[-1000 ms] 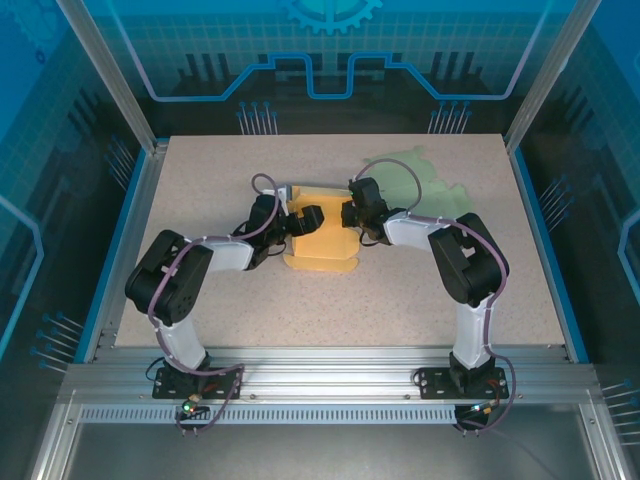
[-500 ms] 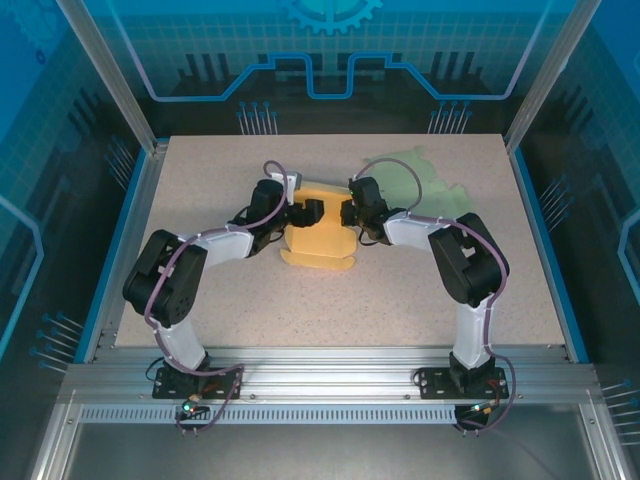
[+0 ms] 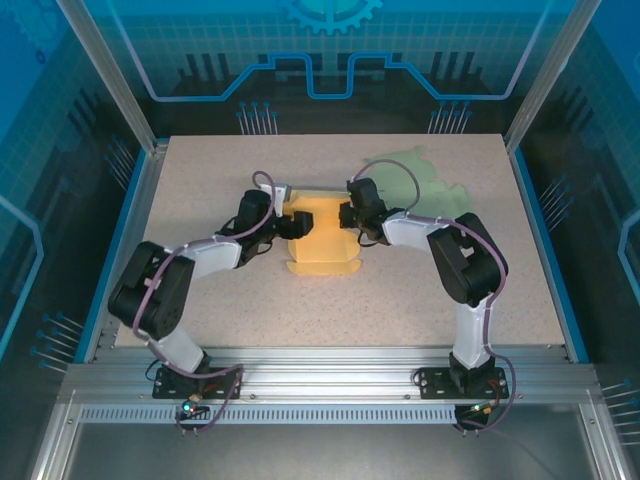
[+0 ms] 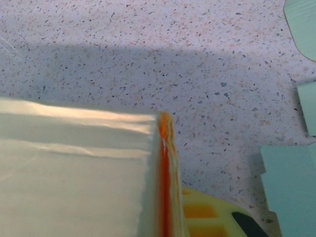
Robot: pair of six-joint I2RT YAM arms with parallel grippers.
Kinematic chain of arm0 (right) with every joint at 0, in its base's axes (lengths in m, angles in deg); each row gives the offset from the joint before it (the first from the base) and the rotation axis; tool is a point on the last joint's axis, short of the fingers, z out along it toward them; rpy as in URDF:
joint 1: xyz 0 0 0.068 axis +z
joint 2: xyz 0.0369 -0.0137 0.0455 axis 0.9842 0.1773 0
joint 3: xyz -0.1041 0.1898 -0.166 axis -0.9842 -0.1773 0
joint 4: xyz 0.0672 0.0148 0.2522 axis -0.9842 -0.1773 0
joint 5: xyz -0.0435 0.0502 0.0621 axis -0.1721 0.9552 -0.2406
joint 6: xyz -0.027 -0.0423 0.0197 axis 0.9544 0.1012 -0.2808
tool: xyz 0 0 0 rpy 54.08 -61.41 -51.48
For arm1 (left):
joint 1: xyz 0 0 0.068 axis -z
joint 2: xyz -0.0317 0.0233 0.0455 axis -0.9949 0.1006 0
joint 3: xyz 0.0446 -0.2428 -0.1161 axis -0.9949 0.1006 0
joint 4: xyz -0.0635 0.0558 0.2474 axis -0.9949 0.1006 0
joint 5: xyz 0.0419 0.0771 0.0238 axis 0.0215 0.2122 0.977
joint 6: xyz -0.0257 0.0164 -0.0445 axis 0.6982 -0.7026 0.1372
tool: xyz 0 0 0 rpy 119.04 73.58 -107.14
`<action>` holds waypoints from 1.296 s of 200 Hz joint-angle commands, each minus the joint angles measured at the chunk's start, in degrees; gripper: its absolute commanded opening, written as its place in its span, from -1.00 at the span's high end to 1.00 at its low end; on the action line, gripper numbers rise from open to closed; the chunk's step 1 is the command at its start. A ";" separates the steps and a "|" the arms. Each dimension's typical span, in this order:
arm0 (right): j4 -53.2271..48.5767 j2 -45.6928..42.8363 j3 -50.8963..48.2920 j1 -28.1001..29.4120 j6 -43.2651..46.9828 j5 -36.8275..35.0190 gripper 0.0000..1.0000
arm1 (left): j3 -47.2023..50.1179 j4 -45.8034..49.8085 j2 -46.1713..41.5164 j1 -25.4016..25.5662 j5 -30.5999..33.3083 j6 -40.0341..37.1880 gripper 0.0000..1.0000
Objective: Fold the paper box
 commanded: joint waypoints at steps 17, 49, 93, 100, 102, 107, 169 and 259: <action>-1.20 0.51 1.46 0.85 0.39 0.65 0.74 | 3.74 0.35 -15.40 -0.08 -2.12 1.66 -0.70; -1.10 0.49 1.39 0.85 0.45 1.41 0.74 | 2.06 11.39 -21.40 -1.36 12.02 1.80 -0.59; -0.92 1.03 1.82 0.85 0.42 2.51 0.74 | -4.67 24.90 -17.29 -8.03 22.77 3.83 -0.37; -0.92 1.14 1.89 0.78 0.43 2.72 0.74 | -5.19 24.72 -15.97 -8.81 23.55 3.31 -0.33; -0.84 1.21 1.91 0.79 0.44 2.75 0.74 | -5.38 24.75 -15.54 -9.10 23.66 3.12 -0.32; -0.78 1.28 1.91 0.78 0.44 2.93 0.74 | -6.01 24.78 -14.28 -9.66 23.73 2.83 -0.29; -1.79 2.28 3.37 0.85 0.69 3.69 0.74 | -18.10 24.92 6.12 -11.51 20.58 -2.22 0.02; -3.34 3.59 5.69 0.85 0.74 2.80 0.75 | -19.21 28.94 9.06 -9.21 8.00 -1.17 0.17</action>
